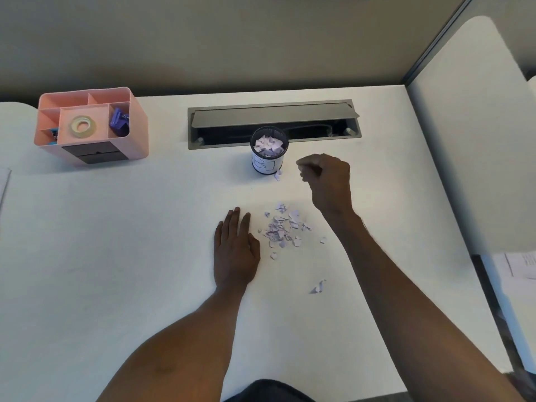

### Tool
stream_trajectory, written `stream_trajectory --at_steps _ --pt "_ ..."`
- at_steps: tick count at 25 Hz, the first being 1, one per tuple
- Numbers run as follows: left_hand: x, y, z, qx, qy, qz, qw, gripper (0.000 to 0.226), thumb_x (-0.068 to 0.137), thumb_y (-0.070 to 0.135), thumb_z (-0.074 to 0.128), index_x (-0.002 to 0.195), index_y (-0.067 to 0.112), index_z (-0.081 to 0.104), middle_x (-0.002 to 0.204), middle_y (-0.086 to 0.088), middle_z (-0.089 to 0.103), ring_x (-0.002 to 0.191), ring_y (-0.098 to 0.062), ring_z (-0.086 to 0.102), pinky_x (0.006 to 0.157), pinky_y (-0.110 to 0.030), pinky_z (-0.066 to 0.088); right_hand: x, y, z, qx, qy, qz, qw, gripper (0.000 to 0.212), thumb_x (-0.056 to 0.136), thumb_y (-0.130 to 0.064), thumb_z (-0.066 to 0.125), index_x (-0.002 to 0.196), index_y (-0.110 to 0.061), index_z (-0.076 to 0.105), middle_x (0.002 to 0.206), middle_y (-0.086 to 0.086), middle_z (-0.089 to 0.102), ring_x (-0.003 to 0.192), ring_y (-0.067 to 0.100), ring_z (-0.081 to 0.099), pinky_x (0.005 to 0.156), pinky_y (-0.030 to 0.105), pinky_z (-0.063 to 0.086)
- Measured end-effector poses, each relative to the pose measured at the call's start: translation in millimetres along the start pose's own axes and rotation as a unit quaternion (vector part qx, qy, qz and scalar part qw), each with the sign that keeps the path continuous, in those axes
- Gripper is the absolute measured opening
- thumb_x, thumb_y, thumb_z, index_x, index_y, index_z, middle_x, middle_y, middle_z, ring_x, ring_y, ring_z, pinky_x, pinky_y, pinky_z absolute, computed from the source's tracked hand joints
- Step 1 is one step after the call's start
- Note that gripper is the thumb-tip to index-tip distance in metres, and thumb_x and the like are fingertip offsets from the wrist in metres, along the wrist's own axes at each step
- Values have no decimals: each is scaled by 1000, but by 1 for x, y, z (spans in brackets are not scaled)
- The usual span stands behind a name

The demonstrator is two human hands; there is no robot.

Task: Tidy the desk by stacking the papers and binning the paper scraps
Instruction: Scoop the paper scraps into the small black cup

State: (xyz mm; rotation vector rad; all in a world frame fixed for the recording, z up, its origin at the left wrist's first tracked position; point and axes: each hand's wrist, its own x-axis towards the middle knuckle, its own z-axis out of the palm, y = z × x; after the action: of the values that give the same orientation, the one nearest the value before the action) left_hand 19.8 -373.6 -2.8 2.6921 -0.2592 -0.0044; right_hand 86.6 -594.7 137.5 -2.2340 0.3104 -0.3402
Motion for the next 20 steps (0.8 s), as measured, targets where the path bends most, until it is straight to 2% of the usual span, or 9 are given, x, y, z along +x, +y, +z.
stream_trajectory --at_steps 3,4,6,8,9,12,14,17,20 --pt "0 1 0 -2 5 -1 1000 53 102 16 51 154 16 48 169 -7 36 159 -24 28 131 -46 22 -65 41 -21 -10 -63 110 992 5 89 -12 73 93 -11 75 77 3 73 67 19 68 67 24 50" --pt "0 1 1 0 6 2 1000 53 102 16 51 154 15 47 169 -7 36 159 -24 28 131 -46 22 -88 53 -26 -33 -83 146 985 17 86 -23 79 98 -13 73 82 1 72 69 18 67 68 26 49" --pt "0 -1 1 2 8 5 1000 53 102 17 50 154 15 47 169 -7 36 159 -25 28 131 -45 22 -132 72 -32 -97 -141 207 963 56 74 -43 87 119 -19 64 102 -3 65 75 16 64 72 31 51" --pt "0 -2 0 3 11 3 1000 52 102 17 50 154 15 48 169 -7 37 159 -24 28 131 -45 22 -170 77 -30 -156 -195 249 936 86 65 -46 92 134 -21 48 118 -3 52 81 19 62 76 35 52" --pt "0 -1 0 1 11 3 1000 52 102 17 49 154 15 48 169 -7 37 159 -24 28 131 -45 21 -183 75 -27 -157 -205 263 930 90 64 -40 93 135 -21 43 121 -1 47 81 21 61 76 36 51" --pt "-2 2 0 4 9 5 1000 51 103 18 49 154 15 47 169 -6 36 159 -24 28 131 -45 22 -193 73 -8 -77 -148 272 948 72 72 -8 87 128 -19 43 111 5 49 70 20 58 72 35 50" --pt "-2 1 0 8 7 5 1000 51 104 19 48 154 15 47 169 -7 36 158 -24 29 131 -45 21 -179 74 6 -30 -103 246 963 64 75 1 81 125 -17 46 100 6 52 72 20 58 75 41 53" --pt "-2 1 0 9 7 7 1000 50 104 19 47 154 15 47 169 -7 36 158 -25 29 131 -45 21 -150 72 12 38 -68 202 976 62 74 -1 85 124 -13 49 107 8 56 86 21 64 79 43 58" --pt "-1 2 0 7 10 3 1000 50 103 18 48 154 15 48 169 -7 36 158 -25 30 131 -45 22 -132 79 -3 -47 -84 216 972 88 65 -25 95 136 -15 44 128 2 44 90 19 59 74 38 54"
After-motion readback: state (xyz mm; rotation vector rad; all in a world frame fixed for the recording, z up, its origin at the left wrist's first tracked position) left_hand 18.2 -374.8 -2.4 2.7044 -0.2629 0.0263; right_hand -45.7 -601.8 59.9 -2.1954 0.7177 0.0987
